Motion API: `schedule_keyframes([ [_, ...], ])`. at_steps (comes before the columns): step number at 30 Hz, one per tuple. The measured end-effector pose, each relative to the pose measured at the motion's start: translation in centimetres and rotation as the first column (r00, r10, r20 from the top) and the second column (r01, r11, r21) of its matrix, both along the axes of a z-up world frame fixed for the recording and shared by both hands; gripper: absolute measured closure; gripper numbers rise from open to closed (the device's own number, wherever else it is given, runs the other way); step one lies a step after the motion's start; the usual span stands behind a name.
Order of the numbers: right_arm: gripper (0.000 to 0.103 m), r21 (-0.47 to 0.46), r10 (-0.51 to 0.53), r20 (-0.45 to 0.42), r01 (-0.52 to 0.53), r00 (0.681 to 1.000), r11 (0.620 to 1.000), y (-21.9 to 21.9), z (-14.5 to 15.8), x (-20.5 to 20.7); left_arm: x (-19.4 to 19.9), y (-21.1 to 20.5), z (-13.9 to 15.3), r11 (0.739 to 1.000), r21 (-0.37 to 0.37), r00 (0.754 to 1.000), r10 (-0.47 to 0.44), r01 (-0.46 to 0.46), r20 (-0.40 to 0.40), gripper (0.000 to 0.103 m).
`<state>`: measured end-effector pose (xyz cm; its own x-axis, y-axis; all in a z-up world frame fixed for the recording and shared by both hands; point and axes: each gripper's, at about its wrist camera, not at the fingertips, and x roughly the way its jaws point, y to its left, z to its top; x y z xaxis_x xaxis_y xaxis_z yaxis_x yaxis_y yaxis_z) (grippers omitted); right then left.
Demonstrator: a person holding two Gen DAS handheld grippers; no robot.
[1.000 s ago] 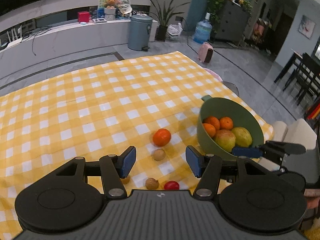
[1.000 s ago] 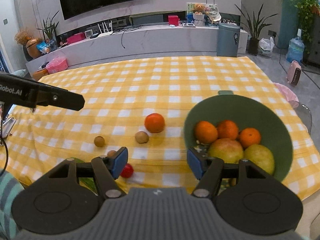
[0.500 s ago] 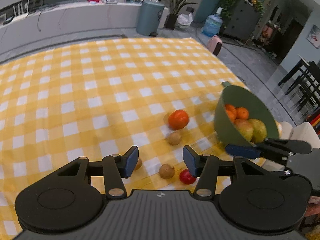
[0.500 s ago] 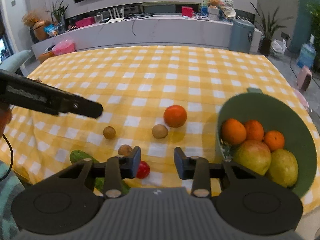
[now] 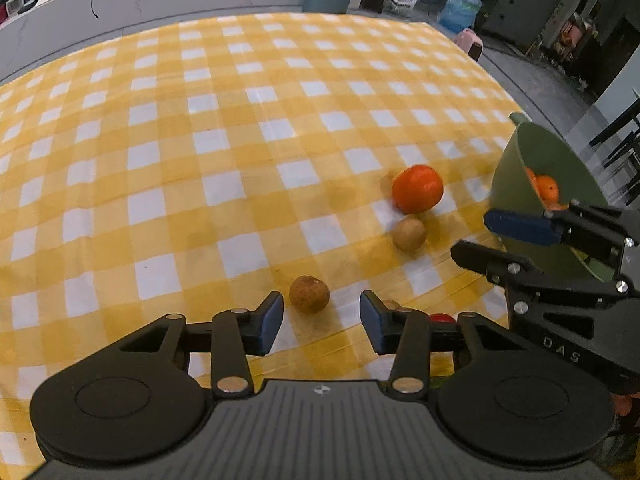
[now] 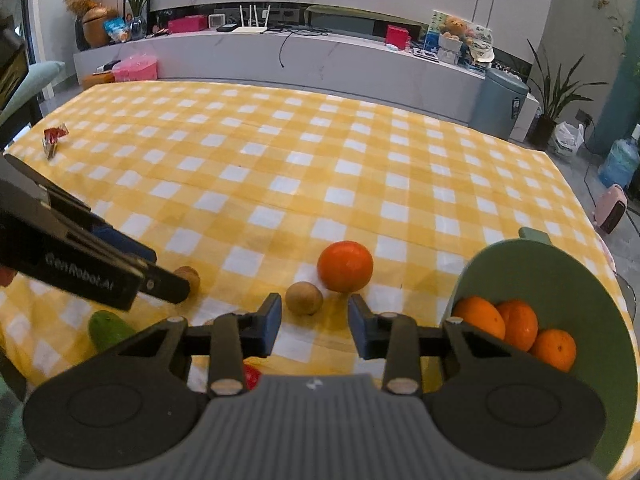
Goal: Organize fruits
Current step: 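Grasp a brown kiwi with the left tool while the right tool grasps a tangerine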
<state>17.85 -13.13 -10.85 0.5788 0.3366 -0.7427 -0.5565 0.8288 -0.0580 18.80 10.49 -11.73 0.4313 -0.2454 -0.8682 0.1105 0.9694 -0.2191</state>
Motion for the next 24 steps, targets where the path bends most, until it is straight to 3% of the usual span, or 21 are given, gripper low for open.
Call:
schedule_keyframes([
  [5, 0.07, -0.015, 0.005, 0.018, -0.004, 1.0, 1.0, 0.2, -0.6, 1.2, 0.5, 0.2, -0.5, 1.0, -0.007, 1.0, 0.015, -0.015, -0.015, 0.061],
  [12, 0.07, -0.021, -0.005, 0.02, 0.005, 1.0, 1.0, 0.4, -1.5, 3.1, 1.2, -0.4, -0.9, 1.0, 0.019, 0.999, 0.021, -0.02, -0.038, 0.064],
  [16, 0.07, -0.045, 0.004, 0.036, -0.002, 0.999, 0.999, 0.9, -1.9, 3.7, 1.2, -0.5, -1.1, 0.998, 0.056, 0.999, 0.024, -0.022, -0.042, 0.077],
  [24, 0.069, -0.093, 0.031, 0.049, -0.026, 0.998, 0.995, 1.9, -2.7, 4.6, 2.2, -0.5, -0.3, 0.997, 0.042, 0.998, 0.063, -0.062, -0.021, 0.077],
])
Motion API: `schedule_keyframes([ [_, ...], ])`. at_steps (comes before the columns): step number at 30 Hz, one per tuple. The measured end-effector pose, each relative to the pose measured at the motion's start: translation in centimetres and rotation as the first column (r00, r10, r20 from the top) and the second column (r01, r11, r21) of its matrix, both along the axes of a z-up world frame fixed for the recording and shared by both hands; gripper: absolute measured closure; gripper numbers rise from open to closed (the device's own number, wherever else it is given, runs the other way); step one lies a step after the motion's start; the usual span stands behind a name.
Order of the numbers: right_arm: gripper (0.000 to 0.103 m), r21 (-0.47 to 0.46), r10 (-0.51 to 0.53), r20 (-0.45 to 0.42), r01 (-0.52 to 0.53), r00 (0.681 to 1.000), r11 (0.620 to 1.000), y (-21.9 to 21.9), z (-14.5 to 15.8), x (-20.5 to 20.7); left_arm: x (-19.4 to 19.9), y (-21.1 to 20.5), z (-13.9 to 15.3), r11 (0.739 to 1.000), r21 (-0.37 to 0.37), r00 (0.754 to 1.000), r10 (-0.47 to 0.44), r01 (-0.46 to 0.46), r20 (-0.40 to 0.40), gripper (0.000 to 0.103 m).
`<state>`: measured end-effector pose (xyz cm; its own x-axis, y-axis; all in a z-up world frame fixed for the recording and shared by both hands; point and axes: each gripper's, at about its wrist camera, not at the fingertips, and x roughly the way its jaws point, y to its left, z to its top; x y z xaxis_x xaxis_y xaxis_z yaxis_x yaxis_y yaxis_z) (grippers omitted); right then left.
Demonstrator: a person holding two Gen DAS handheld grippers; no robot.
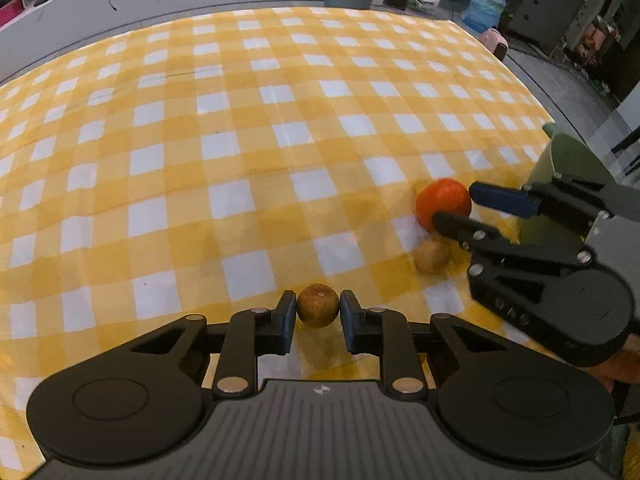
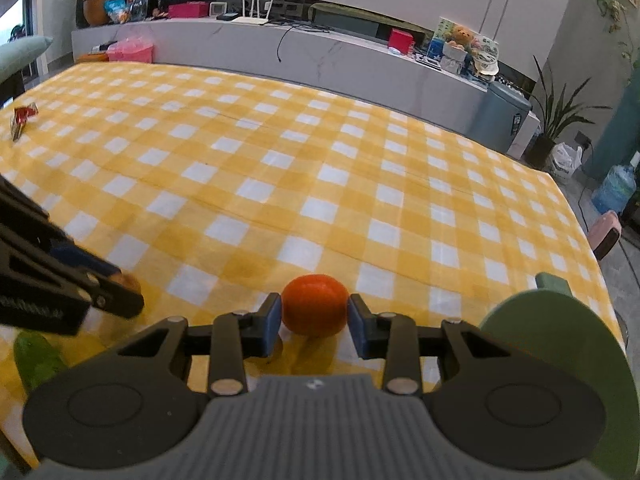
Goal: Organize fruits
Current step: 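Grasp a brown kiwi with the left tool while the right tool grasps a tangerine, then carry the kiwi in the left tool while the right tool carries the tangerine into the colander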
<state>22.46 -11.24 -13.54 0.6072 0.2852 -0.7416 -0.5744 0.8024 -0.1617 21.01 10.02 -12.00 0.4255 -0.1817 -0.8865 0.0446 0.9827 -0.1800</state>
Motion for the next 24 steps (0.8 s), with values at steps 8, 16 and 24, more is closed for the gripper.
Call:
schedule_keyframes([
  [8, 0.062, -0.026, 0.033, -0.02, -0.034, 0.999, 0.999, 0.9, -0.4, 0.8, 0.3, 0.1, 1.4, 0.999, -0.008, 0.999, 0.033, -0.033, 0.016, 0.077],
  [16, 0.064, -0.026, 0.027, -0.046, -0.028, 0.999, 0.999, 0.8, -0.7, 1.1, -0.6, 1.0, 2.5, 0.997, -0.03, 0.997, 0.075, -0.075, 0.027, 0.077],
  [24, 0.065, 0.003, 0.047, 0.018, -0.047, 0.999, 0.999, 0.2, 2.4, -0.8, -2.2, 1.1, 5.4, 0.994, -0.049, 0.991, 0.102, -0.099, 0.081, 0.077],
])
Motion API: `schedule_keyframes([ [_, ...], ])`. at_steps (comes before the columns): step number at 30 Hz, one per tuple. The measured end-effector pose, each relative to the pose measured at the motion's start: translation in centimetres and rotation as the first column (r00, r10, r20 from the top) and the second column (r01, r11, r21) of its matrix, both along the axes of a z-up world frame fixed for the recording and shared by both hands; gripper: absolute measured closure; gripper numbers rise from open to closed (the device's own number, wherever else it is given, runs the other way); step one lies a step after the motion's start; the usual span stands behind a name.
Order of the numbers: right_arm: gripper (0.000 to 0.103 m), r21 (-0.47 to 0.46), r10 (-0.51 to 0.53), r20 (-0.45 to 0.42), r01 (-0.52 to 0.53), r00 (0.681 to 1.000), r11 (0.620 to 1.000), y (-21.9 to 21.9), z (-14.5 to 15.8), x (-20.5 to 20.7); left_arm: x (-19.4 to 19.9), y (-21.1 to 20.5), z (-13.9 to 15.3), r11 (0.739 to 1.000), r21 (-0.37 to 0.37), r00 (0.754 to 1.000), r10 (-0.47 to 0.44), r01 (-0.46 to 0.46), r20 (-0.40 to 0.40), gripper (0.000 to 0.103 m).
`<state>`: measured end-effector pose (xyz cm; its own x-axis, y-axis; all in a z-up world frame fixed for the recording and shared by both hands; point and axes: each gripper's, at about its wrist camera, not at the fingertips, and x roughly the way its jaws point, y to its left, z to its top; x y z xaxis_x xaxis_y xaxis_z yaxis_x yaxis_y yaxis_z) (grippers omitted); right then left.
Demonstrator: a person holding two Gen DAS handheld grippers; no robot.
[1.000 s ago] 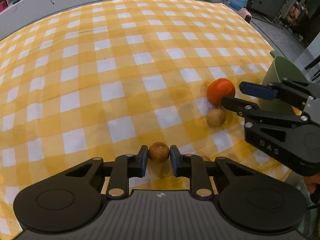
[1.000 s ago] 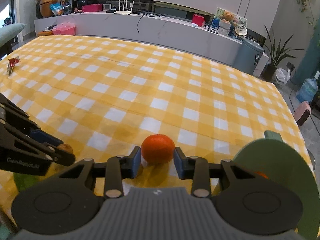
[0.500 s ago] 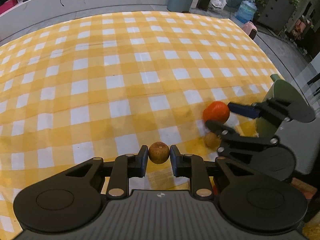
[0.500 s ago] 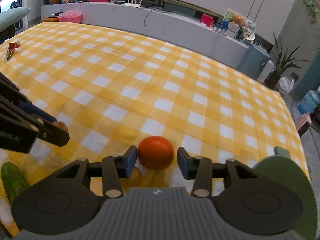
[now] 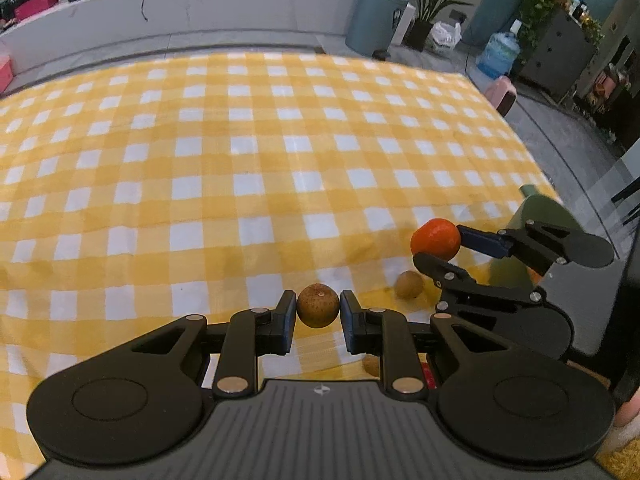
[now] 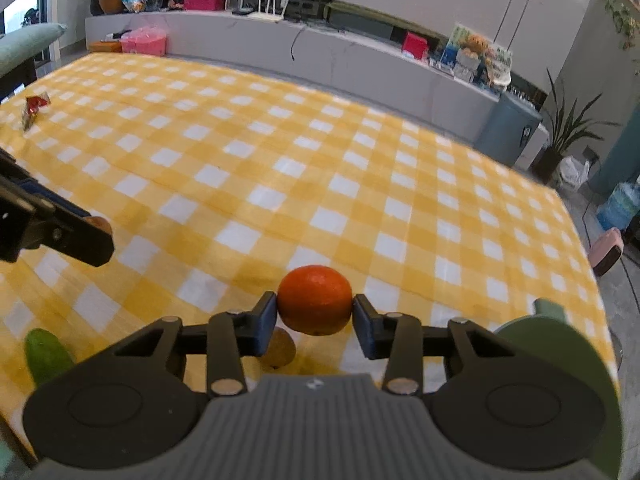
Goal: Organize fruits
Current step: 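Carry the kiwi in the left tool while the right tool carries the tangerine into the colander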
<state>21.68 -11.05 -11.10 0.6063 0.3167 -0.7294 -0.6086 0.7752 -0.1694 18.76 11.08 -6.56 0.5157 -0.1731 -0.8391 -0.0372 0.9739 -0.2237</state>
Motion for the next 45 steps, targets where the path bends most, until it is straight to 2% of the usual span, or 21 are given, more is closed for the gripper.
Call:
schedule_keyframes([
  [12, 0.065, 0.163, -0.034, -0.019, 0.036, 0.999, 0.986, -6.1, 6.2, -4.7, -3.5, -3.1, 5.9, 0.999, 0.029, 0.989, -0.043, 0.039, 0.139, 0.077],
  [22, 0.065, 0.23, -0.128, -0.036, 0.132, 0.991, 0.964, -13.2, 8.6, -7.8, -4.1, -8.1, 7.4, 0.991, 0.035, 0.975, -0.13, 0.126, 0.179, 0.077],
  [28, 0.065, 0.263, -0.228, -0.085, 0.243, 0.97, 0.934, -18.0, 8.8, -8.2, -2.9, -11.0, 7.1, 0.98, 0.001, 0.961, -0.194, 0.197, 0.195, 0.077],
  [34, 0.065, 0.281, -0.31, -0.146, 0.339, 0.94, 0.898, -21.5, 7.9, -7.8, -1.3, -13.3, 6.2, 0.969, -0.018, 0.955, -0.239, 0.246, 0.178, 0.077],
  [40, 0.065, 0.29, -0.297, -0.209, 0.35, 0.931, 0.891, -21.8, 6.8, -6.7, 0.3, -15.2, 5.2, 0.958, -0.029, 0.949, -0.277, 0.284, 0.153, 0.077],
  [45, 0.065, 0.314, -0.275, -0.311, 0.372, 0.91, 0.874, -21.2, 5.3, -5.3, 1.0, -16.5, 4.2, 0.945, -0.019, 0.938, -0.322, 0.327, 0.131, 0.077],
])
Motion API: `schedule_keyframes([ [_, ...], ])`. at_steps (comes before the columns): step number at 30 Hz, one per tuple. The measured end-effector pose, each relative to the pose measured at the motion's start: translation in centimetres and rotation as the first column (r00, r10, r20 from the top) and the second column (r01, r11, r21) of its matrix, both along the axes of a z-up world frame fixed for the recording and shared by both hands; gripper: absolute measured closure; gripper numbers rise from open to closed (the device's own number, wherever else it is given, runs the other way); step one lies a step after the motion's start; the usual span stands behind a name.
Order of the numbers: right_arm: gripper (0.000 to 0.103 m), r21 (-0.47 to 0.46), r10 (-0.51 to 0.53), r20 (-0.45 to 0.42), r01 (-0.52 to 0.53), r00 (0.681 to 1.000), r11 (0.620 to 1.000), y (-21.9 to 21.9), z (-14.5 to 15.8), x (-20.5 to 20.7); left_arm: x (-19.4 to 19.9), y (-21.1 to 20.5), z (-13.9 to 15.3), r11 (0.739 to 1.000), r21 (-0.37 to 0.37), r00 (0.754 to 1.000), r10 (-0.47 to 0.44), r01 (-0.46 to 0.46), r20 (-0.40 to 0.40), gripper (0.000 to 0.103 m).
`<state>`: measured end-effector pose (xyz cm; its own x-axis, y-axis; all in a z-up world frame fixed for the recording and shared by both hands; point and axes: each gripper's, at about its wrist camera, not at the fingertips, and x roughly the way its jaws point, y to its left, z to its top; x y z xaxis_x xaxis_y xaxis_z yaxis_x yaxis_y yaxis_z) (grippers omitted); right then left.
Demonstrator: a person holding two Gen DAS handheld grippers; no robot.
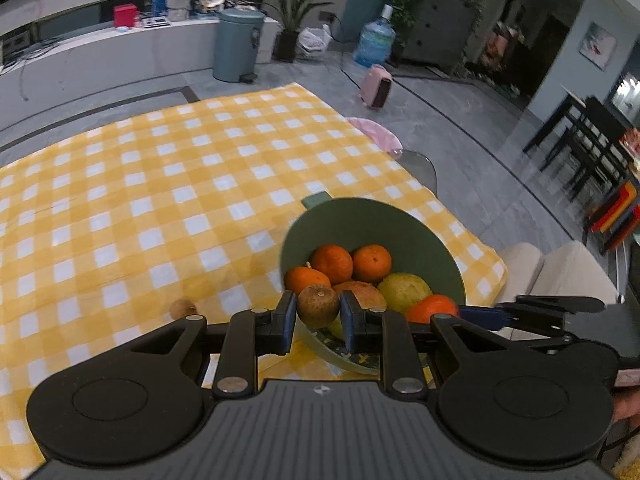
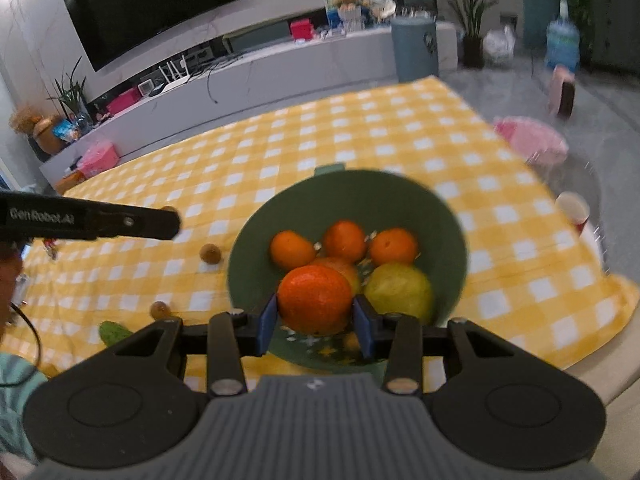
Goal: Organize fruits
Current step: 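Carry the kiwi in the left tool while the right tool carries the tangerine into the colander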
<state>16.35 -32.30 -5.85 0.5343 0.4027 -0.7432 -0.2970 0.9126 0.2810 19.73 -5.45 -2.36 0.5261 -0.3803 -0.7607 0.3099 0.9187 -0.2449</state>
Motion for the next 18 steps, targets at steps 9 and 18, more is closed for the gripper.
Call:
schedule_keyframes([
  [9, 0.065, -0.003, 0.002, -0.146, -0.002, 0.989, 1.0, 1.2, -2.7, 2.4, 1.5, -2.5, -2.0, 0.997, 0.02, 0.996, -0.076, 0.077, -0.034, 0.077],
  [18, 0.064, -0.037, 0.032, -0.197, -0.04, 0.98, 0.999, 2.0, -3.6, 3.2, 2.8, -3.4, -3.3, 0.993, 0.045, 0.993, -0.105, 0.108, -0.062, 0.077],
])
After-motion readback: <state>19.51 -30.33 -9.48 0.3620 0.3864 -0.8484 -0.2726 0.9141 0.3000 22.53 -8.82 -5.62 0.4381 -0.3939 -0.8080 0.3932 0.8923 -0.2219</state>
